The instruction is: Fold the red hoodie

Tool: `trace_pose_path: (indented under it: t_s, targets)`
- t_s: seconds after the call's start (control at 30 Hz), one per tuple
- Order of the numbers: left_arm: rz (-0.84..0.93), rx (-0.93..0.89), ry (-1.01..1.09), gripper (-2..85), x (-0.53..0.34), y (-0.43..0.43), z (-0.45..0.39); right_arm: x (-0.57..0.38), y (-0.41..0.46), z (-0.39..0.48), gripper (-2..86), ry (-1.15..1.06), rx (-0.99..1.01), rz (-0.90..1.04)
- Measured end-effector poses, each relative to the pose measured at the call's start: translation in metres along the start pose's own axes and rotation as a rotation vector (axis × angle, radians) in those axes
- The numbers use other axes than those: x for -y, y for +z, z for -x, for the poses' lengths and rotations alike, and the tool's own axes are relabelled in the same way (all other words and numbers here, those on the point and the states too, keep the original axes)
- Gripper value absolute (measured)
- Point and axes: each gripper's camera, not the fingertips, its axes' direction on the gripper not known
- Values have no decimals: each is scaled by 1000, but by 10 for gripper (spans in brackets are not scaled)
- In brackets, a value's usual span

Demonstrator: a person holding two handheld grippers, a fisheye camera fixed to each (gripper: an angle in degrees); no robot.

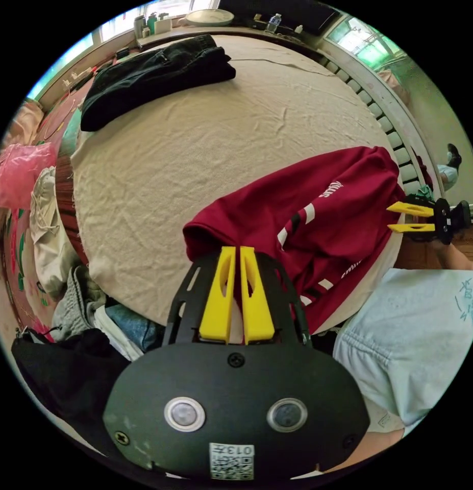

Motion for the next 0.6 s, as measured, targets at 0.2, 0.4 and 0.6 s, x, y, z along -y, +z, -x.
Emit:
trace_pose_path:
  t_s: [0.2,0.4,0.6]
  targets:
    - [54,-2,52,6,16,4,18,29,53,30,57,-121,23,122]
    - [61,-81,41,4,20,29,48,35,71,42,37,-160,28,188]
    - [-14,83,-100,4,-42,15,57,12,18,52,29,-69,-194,23]
